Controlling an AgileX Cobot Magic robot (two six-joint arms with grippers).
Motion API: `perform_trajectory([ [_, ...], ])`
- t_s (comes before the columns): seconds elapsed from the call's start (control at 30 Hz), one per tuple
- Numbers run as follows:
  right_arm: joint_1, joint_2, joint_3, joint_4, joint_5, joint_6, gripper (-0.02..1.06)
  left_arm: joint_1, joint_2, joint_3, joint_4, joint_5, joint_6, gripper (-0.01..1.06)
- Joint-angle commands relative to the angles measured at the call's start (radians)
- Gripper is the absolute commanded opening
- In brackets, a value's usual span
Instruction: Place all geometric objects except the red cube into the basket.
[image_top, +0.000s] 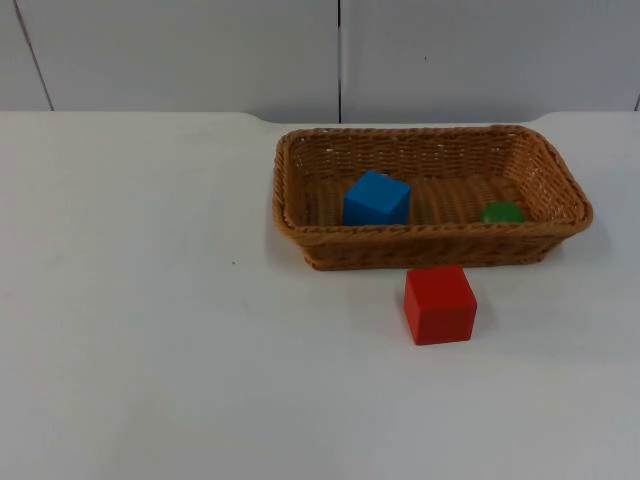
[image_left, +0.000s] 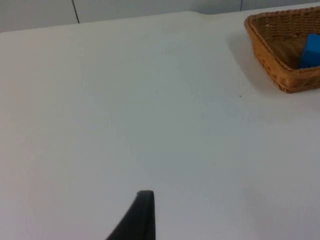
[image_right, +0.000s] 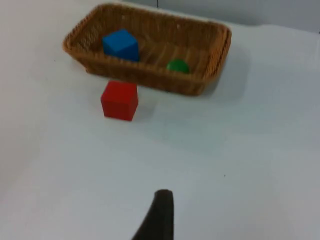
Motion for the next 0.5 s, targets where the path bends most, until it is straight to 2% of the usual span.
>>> perform_trajectory([
  [0.0, -0.003, -0.003, 0.018, 0.005, -0.040, 0.000, 0.78, 0.003, -0.004, 0.002, 0.010, 0.005, -0.013, 1.05],
  [0.47, -0.003, -0.003, 0.023, 0.005, -0.047, 0.000, 0.78, 0.003, -0.004, 0.002, 0.010, 0.005, -0.013, 1.05],
])
